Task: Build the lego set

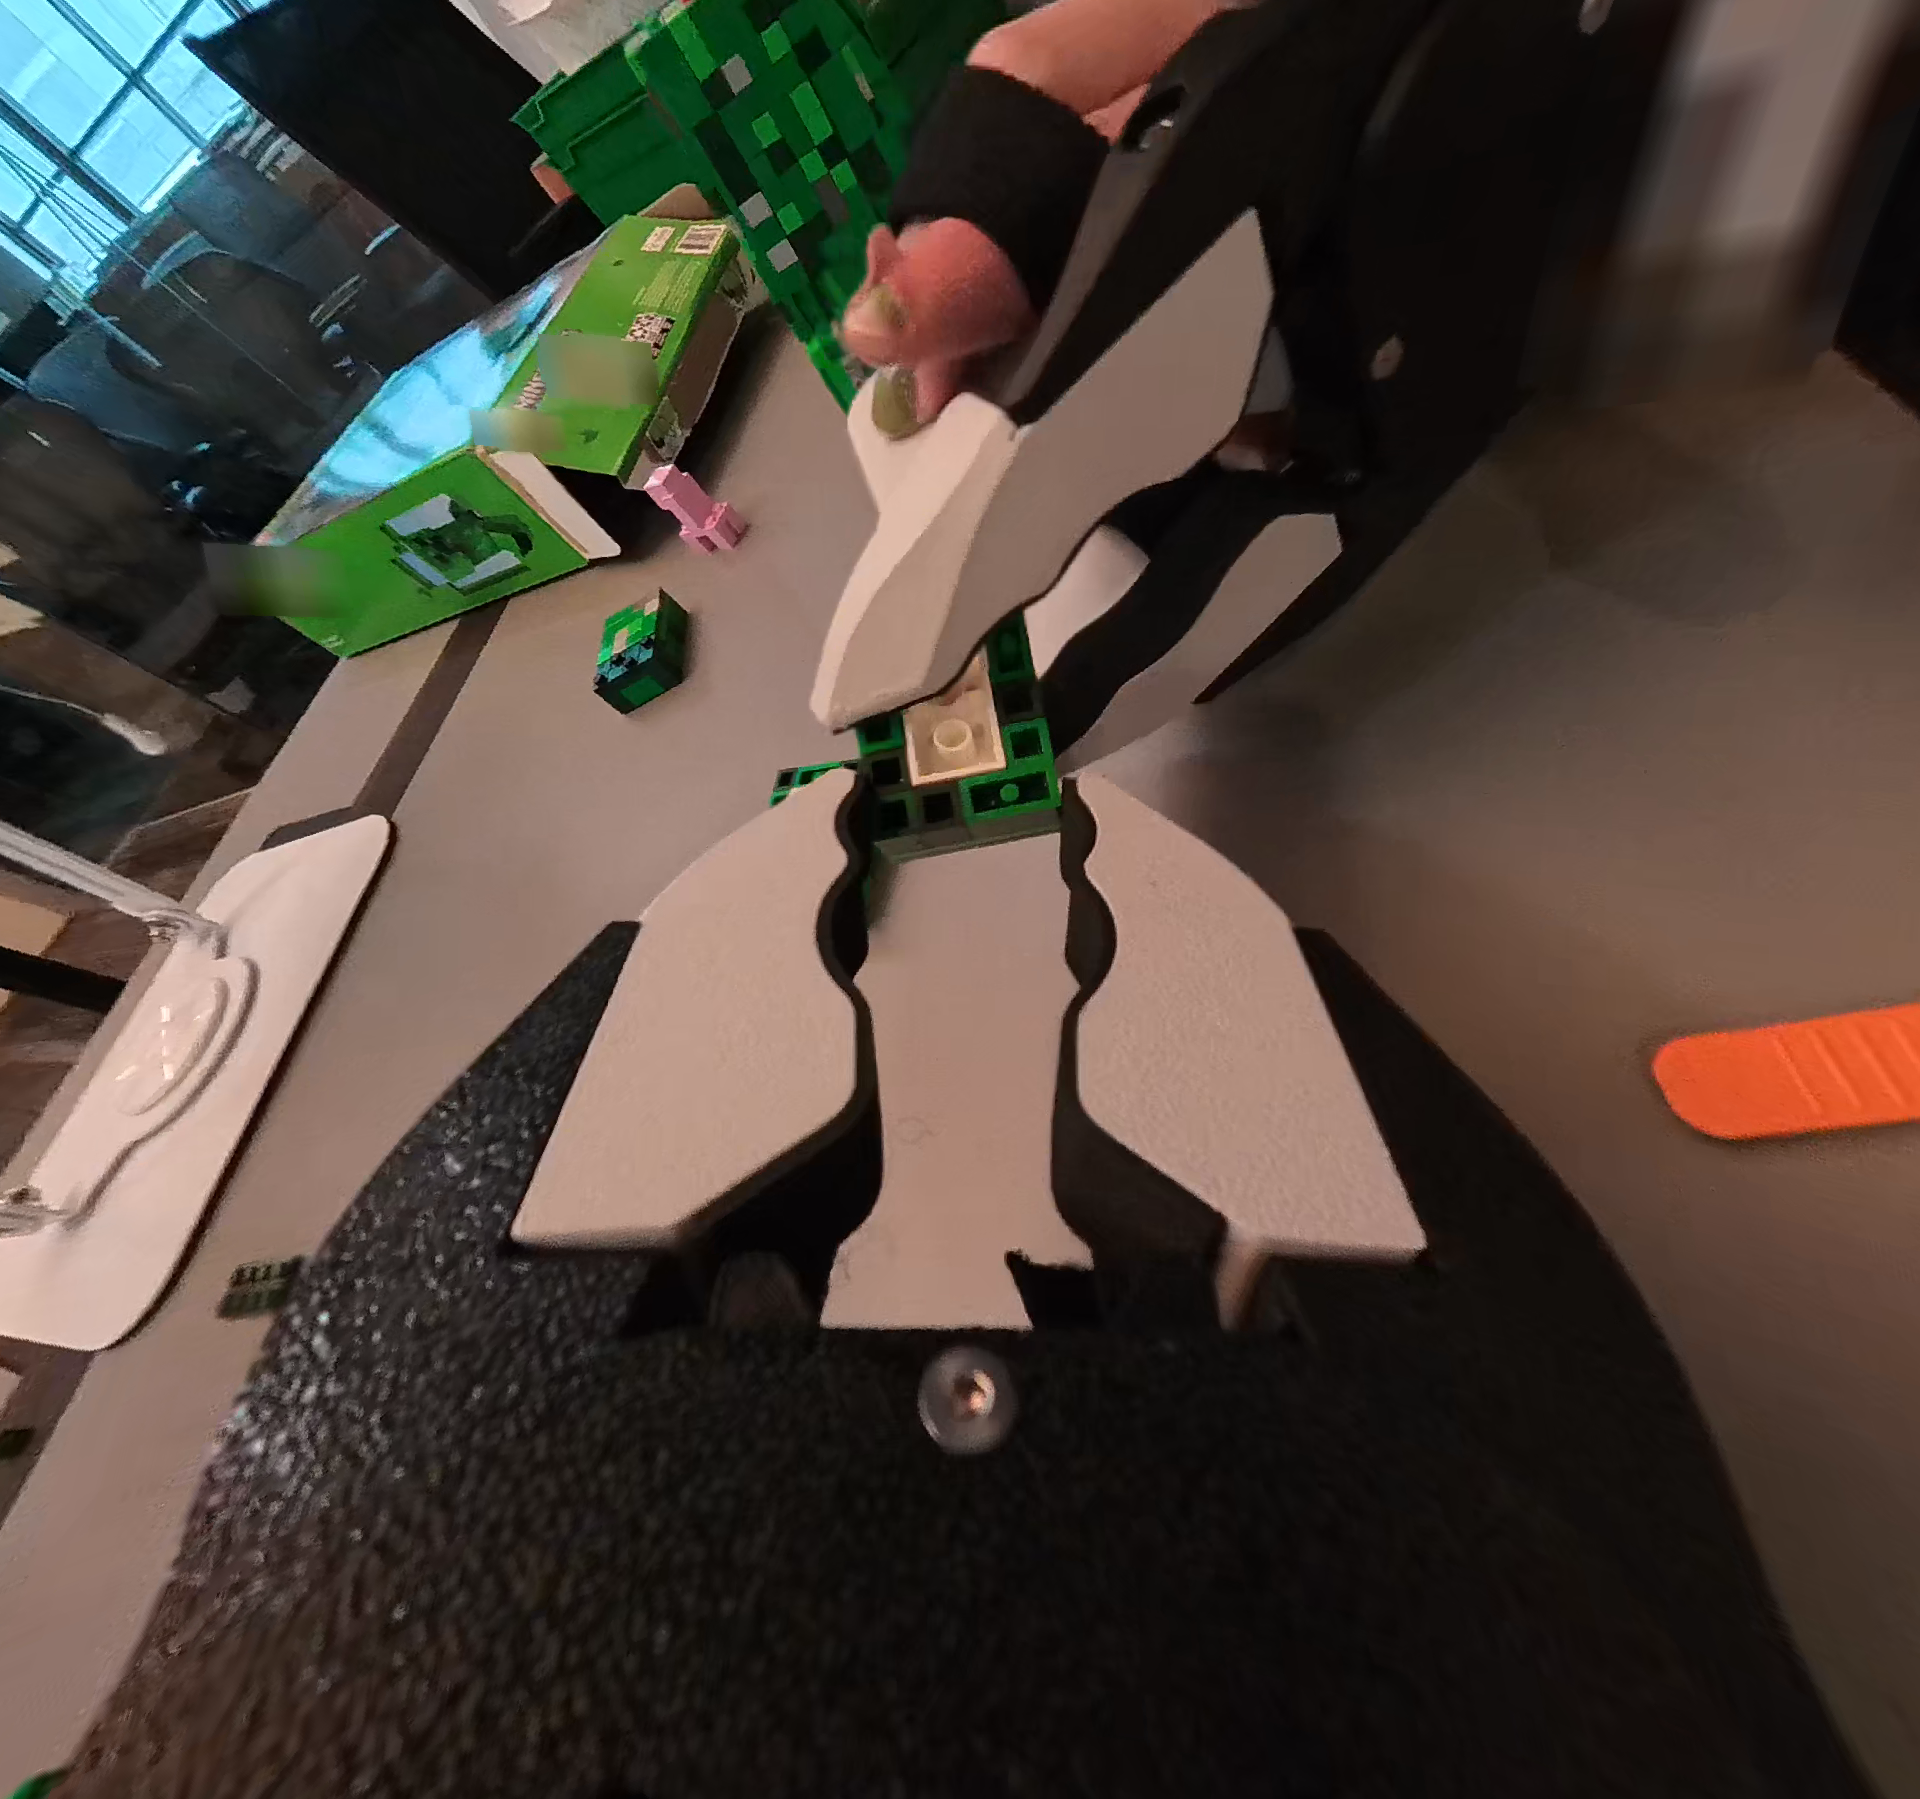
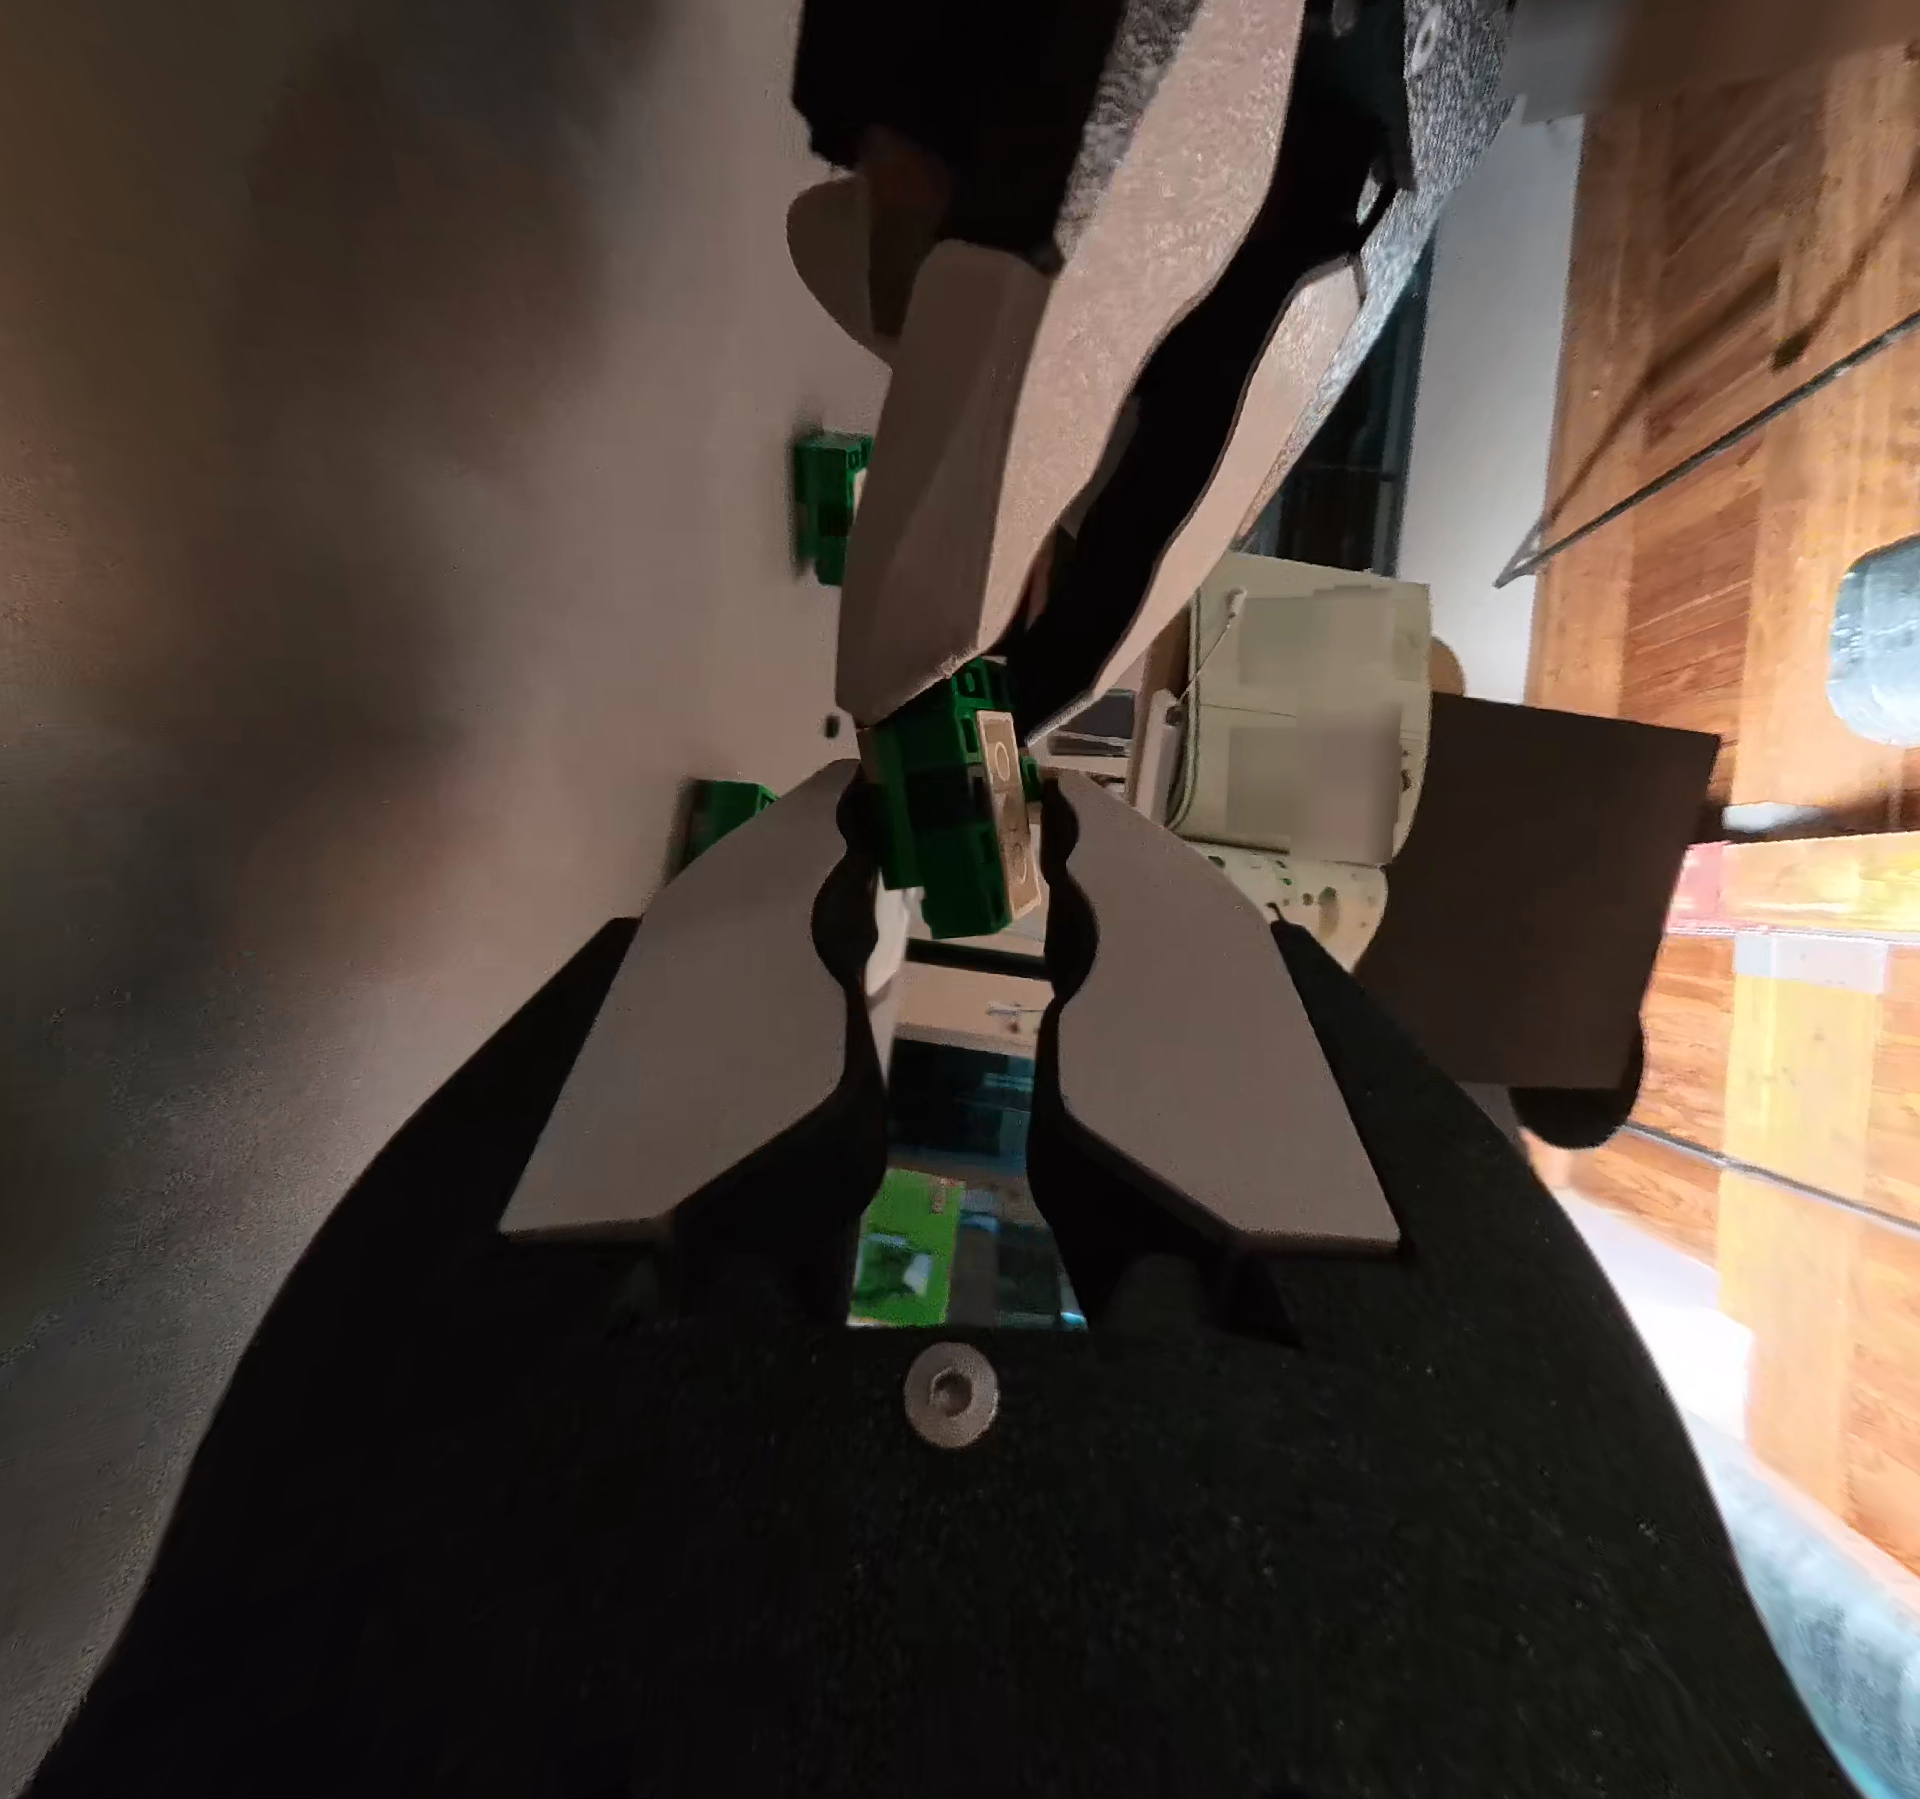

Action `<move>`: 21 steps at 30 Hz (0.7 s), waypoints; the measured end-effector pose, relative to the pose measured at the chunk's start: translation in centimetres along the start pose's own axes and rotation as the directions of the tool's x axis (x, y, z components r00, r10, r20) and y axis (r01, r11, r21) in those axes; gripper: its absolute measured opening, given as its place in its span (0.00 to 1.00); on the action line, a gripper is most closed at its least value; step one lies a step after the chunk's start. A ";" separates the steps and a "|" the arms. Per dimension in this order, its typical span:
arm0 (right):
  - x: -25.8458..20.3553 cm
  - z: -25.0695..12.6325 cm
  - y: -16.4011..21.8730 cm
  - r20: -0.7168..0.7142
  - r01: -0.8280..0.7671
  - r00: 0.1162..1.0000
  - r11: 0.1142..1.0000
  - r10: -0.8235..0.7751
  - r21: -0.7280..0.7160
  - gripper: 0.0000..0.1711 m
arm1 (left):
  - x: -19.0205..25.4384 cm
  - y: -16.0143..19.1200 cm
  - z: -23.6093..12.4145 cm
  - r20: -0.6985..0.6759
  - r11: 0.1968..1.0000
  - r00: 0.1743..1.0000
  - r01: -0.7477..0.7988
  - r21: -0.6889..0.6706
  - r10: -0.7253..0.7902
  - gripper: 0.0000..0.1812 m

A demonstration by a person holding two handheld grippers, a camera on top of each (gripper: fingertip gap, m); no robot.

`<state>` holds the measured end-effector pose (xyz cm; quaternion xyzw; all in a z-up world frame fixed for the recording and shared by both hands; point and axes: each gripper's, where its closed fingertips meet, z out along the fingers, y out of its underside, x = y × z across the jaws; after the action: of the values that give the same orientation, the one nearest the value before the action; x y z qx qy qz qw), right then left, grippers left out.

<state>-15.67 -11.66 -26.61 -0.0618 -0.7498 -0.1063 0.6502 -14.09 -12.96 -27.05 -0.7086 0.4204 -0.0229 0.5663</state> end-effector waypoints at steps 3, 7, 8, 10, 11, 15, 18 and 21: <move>-0.1 0.1 0.1 -0.005 0.034 0.999 0.999 -0.034 -0.012 0.16 | 0.0 0.1 0.0 -0.007 1.000 1.000 0.022 0.000 -0.022 0.19; 0.1 0.1 0.1 -0.010 0.085 0.996 0.996 -0.085 -0.016 0.14 | 0.1 0.0 0.0 -0.023 0.998 0.998 0.054 0.009 -0.054 0.19; 0.0 0.1 0.1 -0.008 0.098 0.995 0.995 -0.098 -0.015 0.13 | 0.1 0.0 0.0 -0.030 0.998 0.997 0.065 0.009 -0.065 0.19; -0.1 0.1 0.1 -0.001 0.098 0.995 0.995 -0.098 -0.009 0.12 | 0.2 0.0 0.1 -0.035 0.998 0.997 0.068 0.009 -0.068 0.19; -0.2 0.1 0.2 0.010 0.090 0.996 0.996 -0.089 -0.005 0.12 | 0.2 0.0 0.1 -0.033 0.998 0.997 0.066 0.003 -0.065 0.19; -0.5 0.3 0.2 0.017 0.038 0.999 0.999 -0.037 -0.011 0.12 | 0.2 0.3 0.2 -0.034 0.997 0.997 0.073 -0.002 -0.073 0.19; -0.2 0.2 0.4 -0.011 -0.081 0.997 0.997 0.081 0.000 0.16 | -0.2 0.2 0.1 -0.006 0.998 0.998 0.056 0.009 -0.056 0.19; -0.8 0.0 1.5 0.024 -0.221 0.975 0.975 0.221 -0.011 0.29 | -0.7 1.2 0.0 0.033 0.999 0.999 -0.009 -0.041 0.010 0.19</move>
<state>-15.16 -10.15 -27.30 -0.1489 -0.7458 -0.0356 0.6483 -15.22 -12.51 -27.69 -0.7182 0.4146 0.0001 0.5588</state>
